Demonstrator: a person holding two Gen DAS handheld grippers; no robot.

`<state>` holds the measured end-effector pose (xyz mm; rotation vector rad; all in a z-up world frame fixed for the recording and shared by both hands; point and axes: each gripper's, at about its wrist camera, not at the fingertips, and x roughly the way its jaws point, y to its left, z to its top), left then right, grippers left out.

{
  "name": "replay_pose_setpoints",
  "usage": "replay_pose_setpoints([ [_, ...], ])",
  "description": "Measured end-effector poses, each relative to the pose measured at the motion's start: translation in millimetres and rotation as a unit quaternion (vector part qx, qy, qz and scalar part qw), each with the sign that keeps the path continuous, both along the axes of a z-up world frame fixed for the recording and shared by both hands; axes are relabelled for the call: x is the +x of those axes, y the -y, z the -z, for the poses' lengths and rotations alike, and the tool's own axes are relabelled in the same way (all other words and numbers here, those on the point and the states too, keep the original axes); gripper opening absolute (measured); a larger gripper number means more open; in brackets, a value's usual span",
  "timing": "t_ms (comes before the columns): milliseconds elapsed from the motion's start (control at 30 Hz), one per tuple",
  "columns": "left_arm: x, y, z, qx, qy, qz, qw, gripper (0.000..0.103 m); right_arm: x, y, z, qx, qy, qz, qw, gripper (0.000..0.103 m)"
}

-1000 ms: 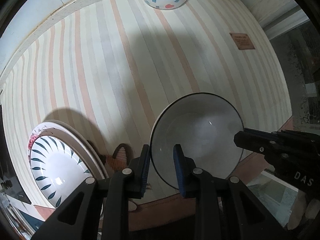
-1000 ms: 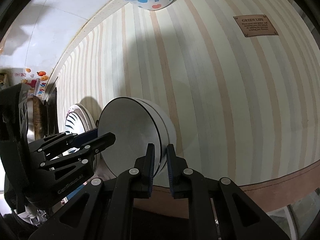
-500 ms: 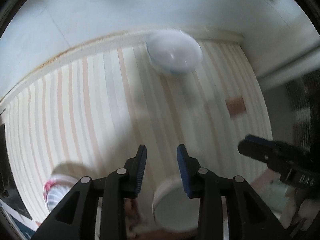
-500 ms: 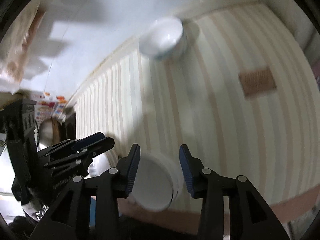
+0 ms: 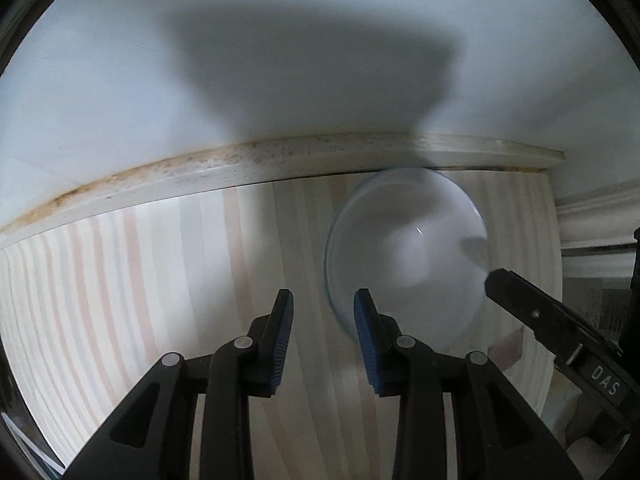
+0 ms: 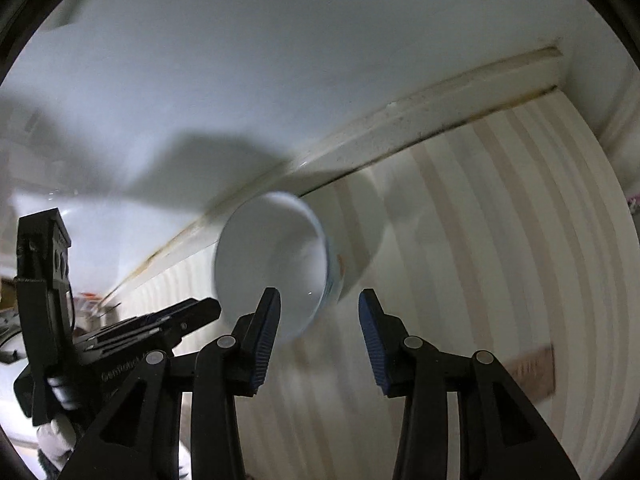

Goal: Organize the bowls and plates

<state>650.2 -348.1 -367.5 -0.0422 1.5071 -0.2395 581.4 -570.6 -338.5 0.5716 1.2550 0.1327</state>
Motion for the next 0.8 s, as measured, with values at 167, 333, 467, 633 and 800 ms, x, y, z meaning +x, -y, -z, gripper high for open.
replay_pose_setpoints([
  [167, 9.0, 5.1, 13.7, -0.002, 0.001, 0.007, 1.0000, 0.016, 25.4, -4.8, 25.6, -0.008, -0.022, -0.004, 1.000, 0.022],
  [333, 2.3, 12.2, 13.9, 0.002, 0.007, 0.020, 0.9998, 0.011, 34.3, -13.3, 33.8, -0.018, -0.022, -0.016, 0.999, 0.011],
  [467, -5.1, 14.1, 8.9, -0.001, 0.008, 0.026, 0.9996, 0.011, 33.0, -19.6, 30.8, -0.028, -0.027, -0.019, 0.999, 0.011],
  [633, -23.0, 8.8, -9.9, -0.007, 0.018, 0.035, 0.9992, 0.011, 17.6, -25.7, 16.5, -0.029, -0.024, -0.016, 0.999, 0.011],
  [800, -55.9, 1.3, -38.5, -0.011, 0.038, 0.052, 0.9979, 0.011, -9.5, -32.9, -5.9, -0.029, -0.015, -0.016, 0.999, 0.011],
])
